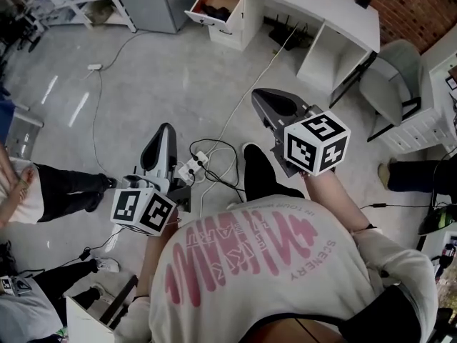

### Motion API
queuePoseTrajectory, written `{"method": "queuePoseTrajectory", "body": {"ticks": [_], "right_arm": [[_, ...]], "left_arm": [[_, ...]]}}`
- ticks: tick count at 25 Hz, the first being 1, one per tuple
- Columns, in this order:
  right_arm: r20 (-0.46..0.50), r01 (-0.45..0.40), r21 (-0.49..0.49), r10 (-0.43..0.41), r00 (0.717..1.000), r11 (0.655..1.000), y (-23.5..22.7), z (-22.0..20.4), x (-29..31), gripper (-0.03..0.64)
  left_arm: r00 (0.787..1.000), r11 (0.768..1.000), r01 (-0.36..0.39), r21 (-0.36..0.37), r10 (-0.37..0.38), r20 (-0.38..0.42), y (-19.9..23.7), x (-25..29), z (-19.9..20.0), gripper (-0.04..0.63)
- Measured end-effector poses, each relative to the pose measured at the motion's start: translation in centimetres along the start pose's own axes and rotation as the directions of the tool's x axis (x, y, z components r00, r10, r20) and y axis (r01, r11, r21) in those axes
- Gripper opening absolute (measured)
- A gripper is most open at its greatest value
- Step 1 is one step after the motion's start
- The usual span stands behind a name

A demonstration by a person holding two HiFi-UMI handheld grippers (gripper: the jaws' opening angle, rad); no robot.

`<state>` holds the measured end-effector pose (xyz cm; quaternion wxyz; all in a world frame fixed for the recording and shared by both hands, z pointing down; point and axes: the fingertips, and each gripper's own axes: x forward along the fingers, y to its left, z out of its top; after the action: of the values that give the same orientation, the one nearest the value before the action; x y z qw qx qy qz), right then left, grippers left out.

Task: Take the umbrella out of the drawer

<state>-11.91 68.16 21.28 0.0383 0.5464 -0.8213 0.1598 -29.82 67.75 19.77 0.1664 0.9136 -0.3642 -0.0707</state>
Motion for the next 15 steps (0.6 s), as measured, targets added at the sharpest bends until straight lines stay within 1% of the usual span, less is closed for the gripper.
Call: {"method": "queuePoseTrajectory", "body": {"ticks": [2,6,9,12,15], "right_arm": [[-0.004,-0.003,-0.021,0.003,1.000,1.000,-0.9,0.7,1.6,0.011],[-0.009,-0.043,-0.026,0.042,0.999,0.999,-3.7,2.6,5.3,0.011],[-0.002,-0.052,-0.030,0.052,0.999,0.998,-6.7,4.3,8.0,0.011],[-0.008,-0.068,-0.039,0.068,0.998,0.997,-9.3,5.8,10.7,0.011],[-0.007,-0.078,-0.047,0.078,0.997,0.996,-12.2,7.5,12.8,0.011]], "left_arm": [[1.000,1.000,-0.013,0.000,0.013,0.005,1.0,1.3,0.4,0.005],[0.999,0.999,-0.046,0.012,0.046,0.024,2.9,4.6,1.6,0.005],[0.998,0.998,-0.055,0.025,0.054,0.026,4.0,8.1,2.2,0.005],[0.997,0.997,-0.070,0.015,0.069,0.036,5.4,11.7,2.8,0.005],[0.997,0.997,-0.066,0.025,0.065,0.040,5.9,15.4,3.6,0.005]]}}
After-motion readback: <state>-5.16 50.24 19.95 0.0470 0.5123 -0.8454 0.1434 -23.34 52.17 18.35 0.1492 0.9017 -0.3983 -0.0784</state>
